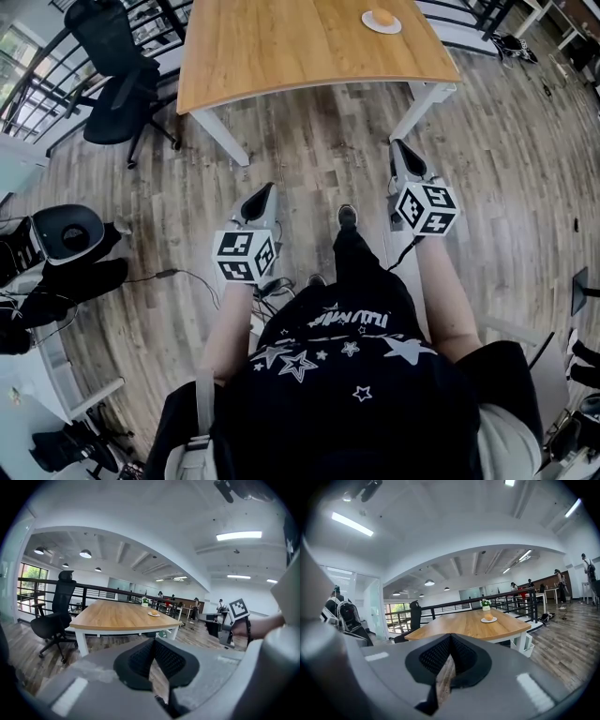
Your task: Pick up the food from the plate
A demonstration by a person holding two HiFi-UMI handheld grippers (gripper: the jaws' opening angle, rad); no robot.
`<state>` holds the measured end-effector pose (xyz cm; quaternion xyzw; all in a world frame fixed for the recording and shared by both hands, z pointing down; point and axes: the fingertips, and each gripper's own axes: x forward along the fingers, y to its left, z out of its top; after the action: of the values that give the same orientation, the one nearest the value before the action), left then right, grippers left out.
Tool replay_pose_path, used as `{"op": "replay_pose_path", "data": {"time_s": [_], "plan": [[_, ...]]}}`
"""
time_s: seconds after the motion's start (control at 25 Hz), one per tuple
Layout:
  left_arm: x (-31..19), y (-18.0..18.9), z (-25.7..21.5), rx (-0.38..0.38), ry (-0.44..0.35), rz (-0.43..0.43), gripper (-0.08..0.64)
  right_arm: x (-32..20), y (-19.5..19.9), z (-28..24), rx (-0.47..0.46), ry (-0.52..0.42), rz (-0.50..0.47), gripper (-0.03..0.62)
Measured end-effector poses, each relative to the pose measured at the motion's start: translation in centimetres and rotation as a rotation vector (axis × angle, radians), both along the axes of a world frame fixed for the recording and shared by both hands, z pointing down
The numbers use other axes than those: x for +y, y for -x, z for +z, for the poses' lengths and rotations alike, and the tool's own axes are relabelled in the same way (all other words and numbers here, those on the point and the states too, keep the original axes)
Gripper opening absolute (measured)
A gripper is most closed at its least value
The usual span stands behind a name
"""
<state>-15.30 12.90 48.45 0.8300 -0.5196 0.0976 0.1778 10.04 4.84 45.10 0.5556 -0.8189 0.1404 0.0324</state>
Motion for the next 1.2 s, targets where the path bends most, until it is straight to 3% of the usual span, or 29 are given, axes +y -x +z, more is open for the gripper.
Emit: {"op": "replay_pose_path", "data": {"time_s": [0.6,1.2], "plan": [[-12.4,-2.6,1.5,-0.011,0.052,-0.012,0.002,-13.7,-2.2,2.6,-0.005,0.061,-0.013,0.002],[-25.9,-6.7,-0.4,-0.041,0.026,-0.066,0.002,-28.2,-5.6,1.4,-0.026,0.057,-0.084,0.002]]}}
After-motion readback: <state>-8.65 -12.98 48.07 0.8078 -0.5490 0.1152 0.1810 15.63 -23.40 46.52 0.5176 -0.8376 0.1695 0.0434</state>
